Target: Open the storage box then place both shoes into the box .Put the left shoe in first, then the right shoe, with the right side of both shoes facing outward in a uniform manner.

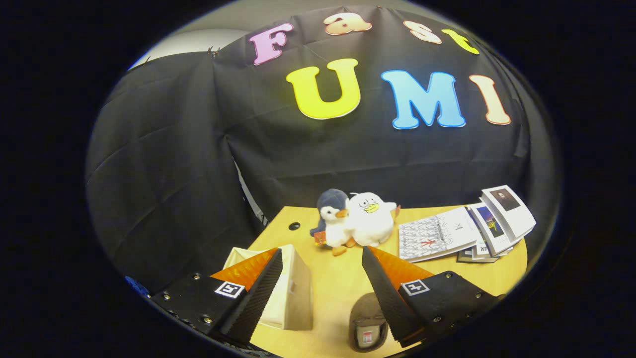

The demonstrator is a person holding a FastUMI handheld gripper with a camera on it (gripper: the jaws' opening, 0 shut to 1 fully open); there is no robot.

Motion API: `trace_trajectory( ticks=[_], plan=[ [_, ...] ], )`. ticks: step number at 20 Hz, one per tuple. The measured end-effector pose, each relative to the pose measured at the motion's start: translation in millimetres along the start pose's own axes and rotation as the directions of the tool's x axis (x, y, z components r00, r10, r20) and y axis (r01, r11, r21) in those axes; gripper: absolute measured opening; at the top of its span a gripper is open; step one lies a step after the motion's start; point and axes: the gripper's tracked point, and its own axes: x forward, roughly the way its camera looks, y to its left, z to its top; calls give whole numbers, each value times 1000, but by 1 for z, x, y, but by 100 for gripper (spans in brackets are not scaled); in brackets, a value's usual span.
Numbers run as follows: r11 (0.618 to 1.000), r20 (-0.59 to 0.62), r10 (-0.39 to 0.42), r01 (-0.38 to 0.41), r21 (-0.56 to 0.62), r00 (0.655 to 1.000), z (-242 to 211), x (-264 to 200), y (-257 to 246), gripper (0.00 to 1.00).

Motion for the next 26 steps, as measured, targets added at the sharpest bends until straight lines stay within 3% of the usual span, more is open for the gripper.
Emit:
trace_trajectory(
  ticks=[10, 17, 26],
  plan=[
    [999, -149, -43, 42, -14, 988, -95, -11, -84, 99],
    [997, -330, -69, 70, -8, 942, -186, -8, -117, 99],
    [996, -453, -91, 74, -55, 887, -241, 18, -136, 99]
  ],
)
